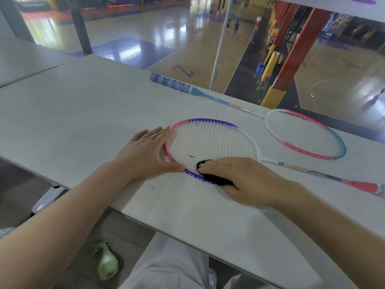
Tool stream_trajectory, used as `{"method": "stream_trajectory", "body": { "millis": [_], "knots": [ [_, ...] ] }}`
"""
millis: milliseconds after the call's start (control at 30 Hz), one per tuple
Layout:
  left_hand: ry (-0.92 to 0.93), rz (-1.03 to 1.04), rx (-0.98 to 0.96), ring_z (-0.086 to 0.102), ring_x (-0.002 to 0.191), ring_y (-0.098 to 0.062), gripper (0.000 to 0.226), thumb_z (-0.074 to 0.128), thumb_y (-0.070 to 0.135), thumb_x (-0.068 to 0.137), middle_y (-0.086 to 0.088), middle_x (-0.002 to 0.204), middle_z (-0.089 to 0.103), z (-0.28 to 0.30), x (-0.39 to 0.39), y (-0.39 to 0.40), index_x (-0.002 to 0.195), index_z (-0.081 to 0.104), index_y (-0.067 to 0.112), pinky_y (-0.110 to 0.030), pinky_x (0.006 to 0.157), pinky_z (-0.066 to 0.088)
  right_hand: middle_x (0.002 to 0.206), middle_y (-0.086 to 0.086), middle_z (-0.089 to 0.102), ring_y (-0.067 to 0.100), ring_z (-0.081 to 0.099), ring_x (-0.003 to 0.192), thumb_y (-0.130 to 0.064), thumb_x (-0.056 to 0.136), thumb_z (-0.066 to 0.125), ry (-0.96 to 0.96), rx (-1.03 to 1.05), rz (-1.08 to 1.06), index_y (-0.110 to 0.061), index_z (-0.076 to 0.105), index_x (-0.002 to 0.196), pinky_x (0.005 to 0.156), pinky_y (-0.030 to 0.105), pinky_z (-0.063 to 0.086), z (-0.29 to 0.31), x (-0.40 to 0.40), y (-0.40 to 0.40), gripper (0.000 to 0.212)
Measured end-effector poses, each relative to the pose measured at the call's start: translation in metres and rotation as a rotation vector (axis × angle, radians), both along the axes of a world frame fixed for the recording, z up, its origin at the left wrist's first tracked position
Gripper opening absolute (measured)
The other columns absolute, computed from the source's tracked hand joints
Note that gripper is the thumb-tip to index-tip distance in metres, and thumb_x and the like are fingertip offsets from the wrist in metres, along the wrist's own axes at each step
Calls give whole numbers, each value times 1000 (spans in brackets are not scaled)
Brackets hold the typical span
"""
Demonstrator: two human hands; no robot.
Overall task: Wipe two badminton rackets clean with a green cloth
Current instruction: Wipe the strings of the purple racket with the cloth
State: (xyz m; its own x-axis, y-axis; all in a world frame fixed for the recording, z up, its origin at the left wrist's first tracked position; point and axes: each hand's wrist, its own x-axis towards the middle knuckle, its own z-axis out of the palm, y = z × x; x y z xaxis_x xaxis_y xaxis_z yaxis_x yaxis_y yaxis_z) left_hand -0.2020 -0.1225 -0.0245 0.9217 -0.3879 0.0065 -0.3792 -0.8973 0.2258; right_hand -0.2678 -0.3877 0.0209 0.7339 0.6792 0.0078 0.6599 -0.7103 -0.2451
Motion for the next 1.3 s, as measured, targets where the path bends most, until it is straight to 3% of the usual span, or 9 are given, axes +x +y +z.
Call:
{"method": "stream_trajectory", "body": {
  "millis": [133,233,433,700,867,1000,1067,1200,1300],
  "knots": [
    [-6,4,0,3,149,-3,127,20,103,54,12,163,7,0,-1,-1,156,4,30,-31,122,0,118,-5,65,19,60,105,-10,83,47,-19,-3,-9,-21,54,128,83,37,52,-3,12,12,47],
    [-1,12,9,2,149,-4,129,19,102,52,12,163,7,1,-2,-2,156,3,29,-31,122,0,106,-5,66,20,61,93,-11,86,47,-11,-7,39,-21,56,117,75,40,52,-6,26,30,33],
    [-8,18,-44,4,149,-3,136,15,105,44,14,163,10,2,-4,-4,156,8,30,-30,122,2,104,-6,67,16,61,88,-21,94,48,-57,-5,47,-22,57,116,76,39,53,-6,53,59,24],
    [0,19,-16,4,149,-5,122,31,97,57,14,163,9,2,-2,-4,156,5,31,-33,123,2,116,3,65,21,62,97,-31,99,45,-139,-98,-263,-17,51,129,83,38,55,-15,109,60,33],
    [-15,23,-41,5,149,-3,127,24,101,52,15,163,10,1,-2,-4,156,7,30,-31,122,2,94,-2,66,16,59,80,-18,92,50,-120,-76,-172,-19,61,102,74,37,54,-10,86,68,15],
    [-23,34,-40,5,149,-3,128,28,101,53,14,163,11,-1,-2,-4,156,8,28,-30,122,2,75,-4,60,20,52,67,-15,84,50,-51,1,-55,-18,54,82,63,42,48,-5,39,69,6],
    [-18,36,-35,4,149,-2,134,22,105,47,14,163,10,-1,-1,-4,156,8,29,-30,122,2,77,-5,61,19,54,69,-10,83,48,-10,38,-33,-19,55,88,65,43,48,-5,24,66,12],
    [-4,35,-39,3,149,-2,136,21,106,46,14,163,9,-1,-2,-3,157,7,28,-30,122,1,106,-5,68,17,61,89,-12,90,49,74,90,-41,-26,54,124,78,34,49,2,23,58,38],
    [2,27,-29,3,149,-2,136,19,106,46,14,163,9,1,-2,-4,157,5,28,-32,123,2,96,-3,66,18,57,78,-16,92,49,9,-1,-30,-26,51,120,69,35,47,1,31,60,30]
  ]
}}
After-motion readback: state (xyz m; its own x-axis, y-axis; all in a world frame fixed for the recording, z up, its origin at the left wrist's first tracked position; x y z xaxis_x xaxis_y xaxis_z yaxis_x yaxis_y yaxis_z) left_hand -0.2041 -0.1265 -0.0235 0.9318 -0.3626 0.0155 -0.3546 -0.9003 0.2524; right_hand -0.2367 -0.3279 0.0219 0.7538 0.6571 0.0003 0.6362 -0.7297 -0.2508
